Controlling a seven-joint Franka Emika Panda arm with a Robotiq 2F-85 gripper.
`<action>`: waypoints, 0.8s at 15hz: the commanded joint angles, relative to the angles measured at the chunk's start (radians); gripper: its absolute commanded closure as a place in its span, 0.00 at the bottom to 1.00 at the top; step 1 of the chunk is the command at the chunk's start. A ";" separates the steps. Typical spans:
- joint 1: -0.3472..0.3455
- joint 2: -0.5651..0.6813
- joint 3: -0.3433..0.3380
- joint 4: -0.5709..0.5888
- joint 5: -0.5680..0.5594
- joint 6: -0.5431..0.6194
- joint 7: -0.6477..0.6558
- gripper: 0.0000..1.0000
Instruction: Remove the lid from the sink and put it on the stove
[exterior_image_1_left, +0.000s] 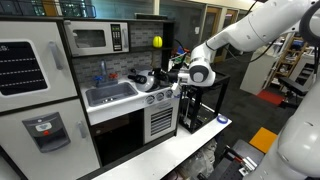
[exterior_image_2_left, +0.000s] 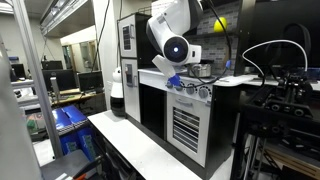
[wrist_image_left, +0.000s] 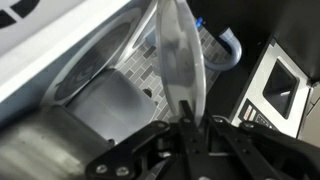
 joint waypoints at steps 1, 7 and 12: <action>0.025 0.045 0.016 0.046 0.023 0.111 -0.052 0.59; 0.080 0.039 0.039 0.092 0.031 0.388 -0.132 0.16; 0.141 0.003 0.072 0.161 0.015 0.697 -0.179 0.00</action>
